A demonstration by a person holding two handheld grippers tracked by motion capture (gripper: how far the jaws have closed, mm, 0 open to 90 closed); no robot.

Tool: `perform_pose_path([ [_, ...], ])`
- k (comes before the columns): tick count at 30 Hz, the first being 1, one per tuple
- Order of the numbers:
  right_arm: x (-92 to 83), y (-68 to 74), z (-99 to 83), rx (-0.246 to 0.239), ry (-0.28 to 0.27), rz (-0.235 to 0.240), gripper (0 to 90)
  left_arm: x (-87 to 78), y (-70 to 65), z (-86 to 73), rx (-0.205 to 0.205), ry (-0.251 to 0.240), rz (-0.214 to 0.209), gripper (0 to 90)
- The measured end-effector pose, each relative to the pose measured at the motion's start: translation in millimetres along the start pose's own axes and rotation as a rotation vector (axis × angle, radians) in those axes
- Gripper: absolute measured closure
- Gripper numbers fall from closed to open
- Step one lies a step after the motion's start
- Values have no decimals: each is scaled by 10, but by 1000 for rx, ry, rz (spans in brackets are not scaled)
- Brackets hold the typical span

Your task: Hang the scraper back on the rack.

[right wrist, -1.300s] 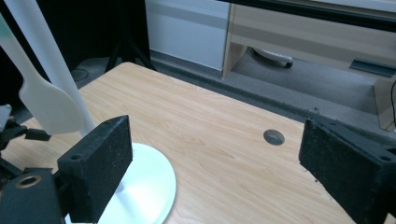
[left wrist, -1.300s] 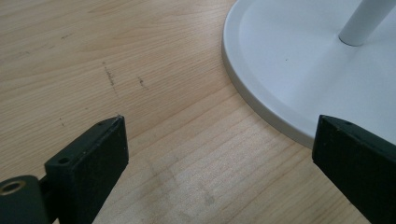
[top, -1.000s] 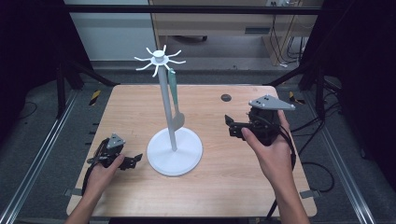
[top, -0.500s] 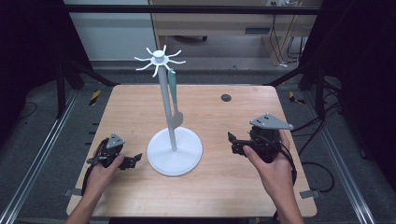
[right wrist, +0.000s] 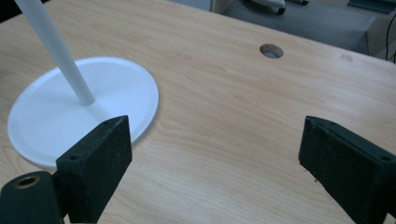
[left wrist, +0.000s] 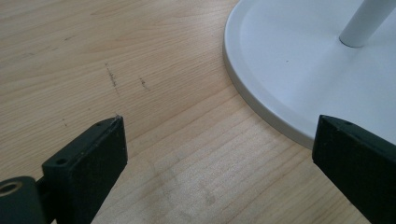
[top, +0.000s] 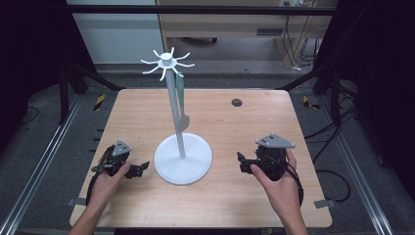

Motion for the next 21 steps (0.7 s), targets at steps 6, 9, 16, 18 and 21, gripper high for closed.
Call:
perform_pose_path([
  [6,152,27,-191,25,37,19,115,4,-5,-1,2,3,0,29],
  [9,206,32,-256,29,52,25,113,4,-5,-1,2,2,0,29],
  [16,331,57,-337,27,67,36,101,3,-3,0,3,2,0,29],
  [18,373,72,-349,34,72,39,97,5,-4,0,4,2,-1,29],
  [21,439,92,-360,41,75,47,87,4,-3,1,3,1,-1,29],
])
Point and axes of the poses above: each handheld gripper's, and its own axes: x roughly forward along the jaws, z roughly out of its top, y roughly to its left, the point moved 2 cm from there along x, roughly forward along the jaws, and after that the axes turned 8 degrees about -z, right-handed, at the moved point
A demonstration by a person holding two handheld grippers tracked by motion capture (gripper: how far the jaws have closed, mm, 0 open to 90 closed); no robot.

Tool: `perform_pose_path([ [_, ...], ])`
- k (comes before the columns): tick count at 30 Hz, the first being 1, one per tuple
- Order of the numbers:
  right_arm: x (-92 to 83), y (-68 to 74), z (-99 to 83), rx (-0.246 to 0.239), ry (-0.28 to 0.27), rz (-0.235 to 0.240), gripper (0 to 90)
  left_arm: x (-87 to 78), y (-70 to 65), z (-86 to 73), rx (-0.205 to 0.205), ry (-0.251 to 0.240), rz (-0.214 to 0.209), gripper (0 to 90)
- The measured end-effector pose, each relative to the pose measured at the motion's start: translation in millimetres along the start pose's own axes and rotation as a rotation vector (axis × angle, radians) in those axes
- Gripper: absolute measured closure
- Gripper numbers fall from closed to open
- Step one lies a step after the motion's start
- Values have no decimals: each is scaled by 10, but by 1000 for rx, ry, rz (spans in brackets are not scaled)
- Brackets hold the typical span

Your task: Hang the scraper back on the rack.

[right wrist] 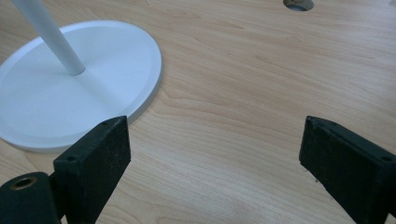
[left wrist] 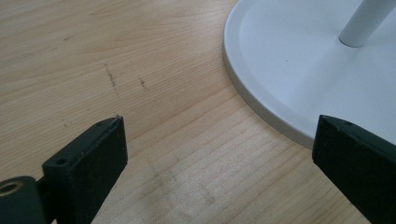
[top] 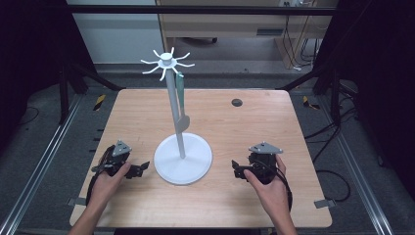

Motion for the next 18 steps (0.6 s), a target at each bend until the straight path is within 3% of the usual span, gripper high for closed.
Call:
perform_pose_path([
  [9,178,35,-40,-18,-8,37,74,0,0,2,1,-1,-1,29],
  [18,357,29,-258,5,40,48,120,6,6,5,5,0,2,29],
])
Point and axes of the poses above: each handheld gripper's, and its own axes: x roughly forward along the jaws, z roughly out of its top, y roughly to its left, the point moved 2 cm from there along x, roughly forward along the jaws, and after that the axes turned 8 degrees about -z, right-handed, at the moved point
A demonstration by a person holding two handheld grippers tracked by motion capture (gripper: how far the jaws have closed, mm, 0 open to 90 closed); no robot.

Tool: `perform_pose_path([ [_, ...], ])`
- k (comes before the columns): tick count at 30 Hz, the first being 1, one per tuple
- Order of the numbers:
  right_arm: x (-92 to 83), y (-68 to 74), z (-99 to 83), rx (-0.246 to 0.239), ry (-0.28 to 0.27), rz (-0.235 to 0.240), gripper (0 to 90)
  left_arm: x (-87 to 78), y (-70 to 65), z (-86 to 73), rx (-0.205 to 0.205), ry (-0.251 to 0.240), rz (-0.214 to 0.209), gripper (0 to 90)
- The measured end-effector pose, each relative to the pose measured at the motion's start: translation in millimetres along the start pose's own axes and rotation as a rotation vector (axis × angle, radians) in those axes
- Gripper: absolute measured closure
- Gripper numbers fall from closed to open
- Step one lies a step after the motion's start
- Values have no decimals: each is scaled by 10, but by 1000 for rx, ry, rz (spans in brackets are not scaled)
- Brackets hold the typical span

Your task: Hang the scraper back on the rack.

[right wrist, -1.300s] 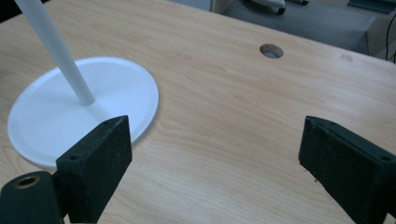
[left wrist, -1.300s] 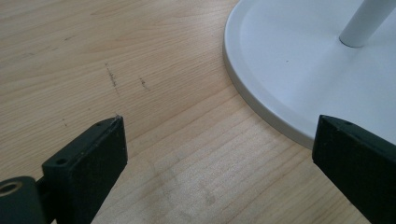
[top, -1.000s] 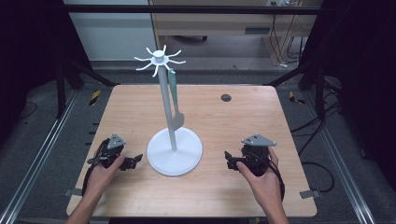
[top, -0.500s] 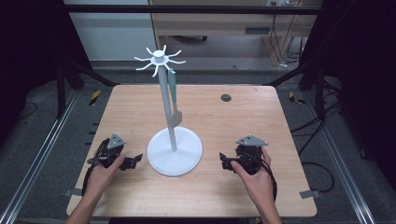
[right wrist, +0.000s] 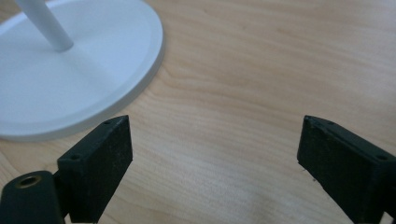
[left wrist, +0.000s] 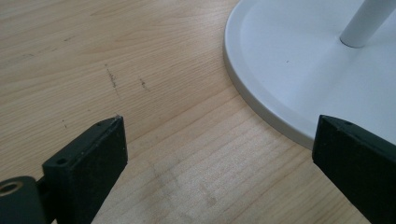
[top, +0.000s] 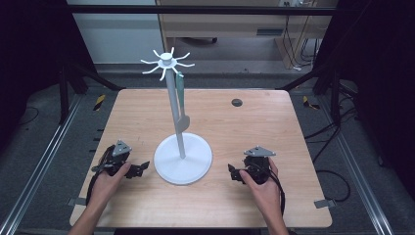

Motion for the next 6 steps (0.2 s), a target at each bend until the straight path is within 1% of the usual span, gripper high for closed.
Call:
perform_pose_path([
  [1,12,0,-17,-8,10,6,123,3,-2,1,0,0,0,29],
  [2,15,4,-30,-5,21,8,122,5,-5,2,0,4,-3,29],
  [3,21,5,-45,-6,19,-1,125,8,-9,4,1,3,-4,29],
  [4,20,11,-60,1,22,-1,126,13,-16,8,0,-1,-3,29],
  [5,21,18,-72,-3,25,-3,126,12,-19,10,6,4,-5,29],
  [6,20,37,-79,-2,34,-5,126,15,-24,10,7,5,-6,30],
])
Point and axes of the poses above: each handheld gripper's, and its own axes: x roughly forward along the jaws, z roughly out of its top, y roughly to its left, the point moved 2 cm from there along x, roughly forward along the jaws, and after that the axes turned 8 degrees about -z, right-handed, at the moved point
